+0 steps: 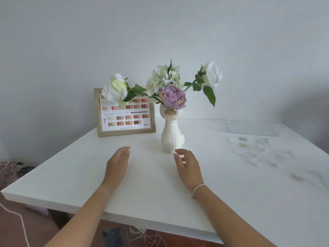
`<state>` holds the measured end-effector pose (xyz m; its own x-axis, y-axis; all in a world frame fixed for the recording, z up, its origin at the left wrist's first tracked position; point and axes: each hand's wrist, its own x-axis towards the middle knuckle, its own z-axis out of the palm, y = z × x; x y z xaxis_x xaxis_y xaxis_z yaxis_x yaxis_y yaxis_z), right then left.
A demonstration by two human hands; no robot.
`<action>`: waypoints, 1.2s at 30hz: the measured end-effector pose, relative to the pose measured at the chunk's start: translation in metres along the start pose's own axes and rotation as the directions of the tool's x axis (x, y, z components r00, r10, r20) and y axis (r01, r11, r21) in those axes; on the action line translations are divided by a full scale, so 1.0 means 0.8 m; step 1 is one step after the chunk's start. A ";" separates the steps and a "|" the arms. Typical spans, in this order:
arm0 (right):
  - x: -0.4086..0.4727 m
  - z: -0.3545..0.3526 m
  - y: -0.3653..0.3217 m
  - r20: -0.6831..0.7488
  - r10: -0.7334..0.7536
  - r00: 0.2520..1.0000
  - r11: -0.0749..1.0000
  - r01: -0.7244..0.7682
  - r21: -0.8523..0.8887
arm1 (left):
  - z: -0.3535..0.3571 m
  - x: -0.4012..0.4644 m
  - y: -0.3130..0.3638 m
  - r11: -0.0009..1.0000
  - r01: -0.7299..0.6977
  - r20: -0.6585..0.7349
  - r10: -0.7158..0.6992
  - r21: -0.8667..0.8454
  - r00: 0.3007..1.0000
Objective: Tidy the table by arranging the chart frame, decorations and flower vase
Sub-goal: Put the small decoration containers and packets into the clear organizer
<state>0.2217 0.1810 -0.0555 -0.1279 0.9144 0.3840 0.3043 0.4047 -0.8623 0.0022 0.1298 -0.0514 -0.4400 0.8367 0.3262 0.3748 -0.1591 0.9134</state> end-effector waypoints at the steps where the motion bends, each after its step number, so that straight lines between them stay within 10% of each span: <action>1: -0.002 -0.011 0.003 -0.004 -0.002 1.000 1.000 0.002 -0.013 | 0.013 -0.006 0.006 1.000 -0.011 0.028 0.011 -0.005 1.000; 15: -0.021 -0.206 0.064 -0.148 -0.082 0.986 0.944 0.029 -0.330 | 0.224 -0.060 0.079 0.975 -0.223 0.483 0.197 -0.004 0.853; 36: 0.131 -0.343 0.102 -0.126 -0.166 0.978 0.824 0.067 -0.563 | 0.414 0.059 0.100 0.926 -0.379 0.581 0.304 0.008 0.755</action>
<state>0.4924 0.3081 0.0054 -0.0568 0.8263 0.5604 0.7735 0.3913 -0.4985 0.2816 0.3300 -0.0438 0.2563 0.8879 0.3820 0.5198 -0.4598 0.7200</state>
